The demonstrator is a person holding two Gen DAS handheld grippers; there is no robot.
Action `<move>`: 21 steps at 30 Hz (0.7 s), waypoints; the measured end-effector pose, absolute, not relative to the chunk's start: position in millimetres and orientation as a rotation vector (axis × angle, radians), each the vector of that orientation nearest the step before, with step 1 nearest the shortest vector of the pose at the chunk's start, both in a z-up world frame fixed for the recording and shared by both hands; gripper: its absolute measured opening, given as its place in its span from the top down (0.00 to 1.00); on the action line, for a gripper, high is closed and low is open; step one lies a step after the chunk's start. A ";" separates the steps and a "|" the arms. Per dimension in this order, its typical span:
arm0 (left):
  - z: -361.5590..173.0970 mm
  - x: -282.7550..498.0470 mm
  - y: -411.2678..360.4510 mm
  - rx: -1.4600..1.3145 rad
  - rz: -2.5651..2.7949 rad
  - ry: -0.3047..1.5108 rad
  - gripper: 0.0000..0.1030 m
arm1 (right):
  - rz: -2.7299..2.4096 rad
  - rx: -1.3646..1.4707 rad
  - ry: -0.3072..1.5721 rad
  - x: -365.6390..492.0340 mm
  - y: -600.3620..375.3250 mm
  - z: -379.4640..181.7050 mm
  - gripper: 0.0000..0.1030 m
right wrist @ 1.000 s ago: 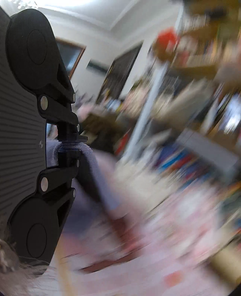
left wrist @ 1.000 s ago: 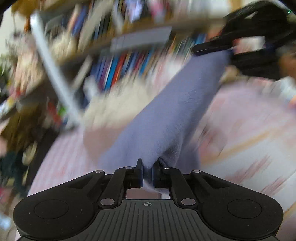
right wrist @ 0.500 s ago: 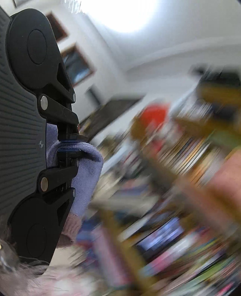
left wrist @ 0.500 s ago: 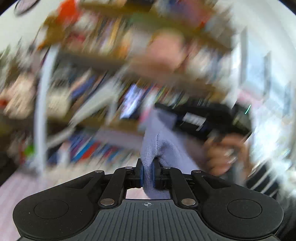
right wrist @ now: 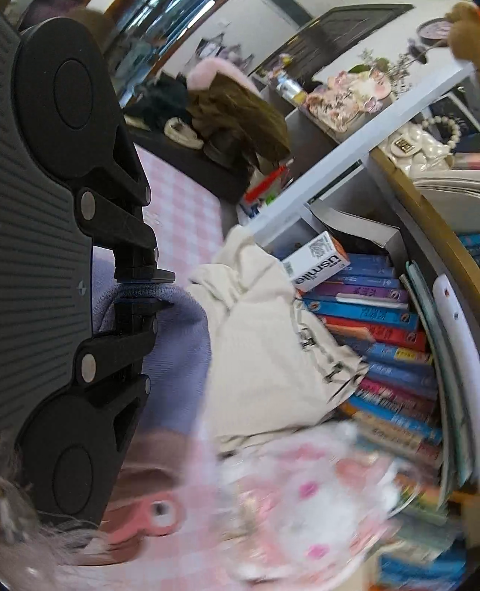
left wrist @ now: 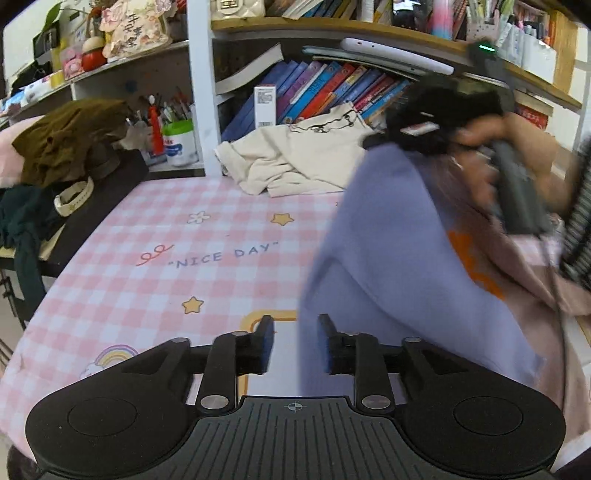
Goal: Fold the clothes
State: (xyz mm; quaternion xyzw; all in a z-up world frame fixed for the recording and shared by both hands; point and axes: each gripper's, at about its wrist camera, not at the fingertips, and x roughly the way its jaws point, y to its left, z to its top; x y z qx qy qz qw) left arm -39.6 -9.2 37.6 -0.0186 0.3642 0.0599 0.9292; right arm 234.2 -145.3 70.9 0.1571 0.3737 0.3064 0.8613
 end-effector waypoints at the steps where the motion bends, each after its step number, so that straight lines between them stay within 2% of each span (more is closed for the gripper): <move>1: 35.7 -35.5 -14.2 -0.026 0.110 0.755 0.70 | 0.648 0.306 0.812 243.7 -137.9 66.7 0.78; 2: 34.0 -31.7 -19.5 -0.010 0.094 0.763 0.70 | 0.636 0.271 0.847 251.5 -132.0 65.2 0.61; 4: 30.8 -25.2 -30.8 0.039 0.054 0.770 0.65 | 0.622 0.198 0.829 247.3 -131.1 68.8 0.55; 6: 24.8 -20.1 -42.9 0.085 0.006 0.770 0.58 | 0.652 0.176 0.786 230.2 -145.2 74.1 0.42; 11: 4.8 -10.4 -83.2 0.189 -0.148 0.790 0.57 | 0.695 0.138 0.752 167.7 -209.3 70.2 0.38; 15: -11.8 -10.8 -121.5 0.324 -0.267 0.794 0.56 | 0.615 -0.001 0.796 107.2 -269.0 42.5 0.38; 21: -29.3 -17.5 -170.0 0.431 -0.389 0.799 0.53 | 0.457 -0.088 0.911 37.8 -331.9 -0.1 0.43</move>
